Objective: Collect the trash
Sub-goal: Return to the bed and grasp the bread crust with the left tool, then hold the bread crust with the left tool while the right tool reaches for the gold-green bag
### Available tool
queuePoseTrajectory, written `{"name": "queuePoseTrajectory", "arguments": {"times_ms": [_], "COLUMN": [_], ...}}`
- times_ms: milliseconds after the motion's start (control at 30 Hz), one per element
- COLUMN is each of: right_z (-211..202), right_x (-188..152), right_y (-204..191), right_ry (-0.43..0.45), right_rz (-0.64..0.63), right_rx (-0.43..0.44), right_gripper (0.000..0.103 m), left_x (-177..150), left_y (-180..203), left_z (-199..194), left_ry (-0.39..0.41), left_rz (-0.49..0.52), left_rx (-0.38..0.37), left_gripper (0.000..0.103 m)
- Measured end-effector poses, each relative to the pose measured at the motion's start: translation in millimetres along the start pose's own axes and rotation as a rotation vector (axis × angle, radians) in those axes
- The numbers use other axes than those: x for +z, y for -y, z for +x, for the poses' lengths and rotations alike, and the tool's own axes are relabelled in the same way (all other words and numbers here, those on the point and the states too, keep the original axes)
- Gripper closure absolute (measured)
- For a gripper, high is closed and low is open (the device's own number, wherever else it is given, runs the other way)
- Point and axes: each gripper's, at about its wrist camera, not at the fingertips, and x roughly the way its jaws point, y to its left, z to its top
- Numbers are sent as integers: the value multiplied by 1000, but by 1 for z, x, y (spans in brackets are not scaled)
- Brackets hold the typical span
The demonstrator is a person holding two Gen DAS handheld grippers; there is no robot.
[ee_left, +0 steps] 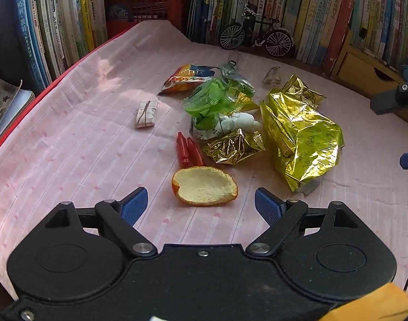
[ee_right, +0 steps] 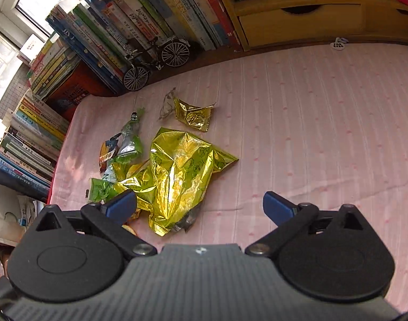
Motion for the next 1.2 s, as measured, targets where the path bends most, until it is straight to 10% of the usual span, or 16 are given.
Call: {"name": "queuePoseTrajectory", "arguments": {"times_ms": [300, 533, 1033, 1200], "right_z": [86, 116, 150, 133], "right_x": [30, 31, 33, 34], "right_y": [-44, -62, -80, -72], "right_ry": [-134, -115, -191, -160], "right_rz": [-45, -162, -187, -192], "right_rx": [-59, -261, -301, -265], "right_gripper": [0, 0, 0, 36], "left_x": [2, 6, 18, 19], "left_y": [1, 3, -9, -16], "left_z": [30, 39, 23, 14], "left_ry": [-26, -33, -46, -42], "left_rz": [-43, -52, -152, -184], "left_rx": [3, 11, -59, -55], "left_gripper": [17, 18, 56, 58]}}
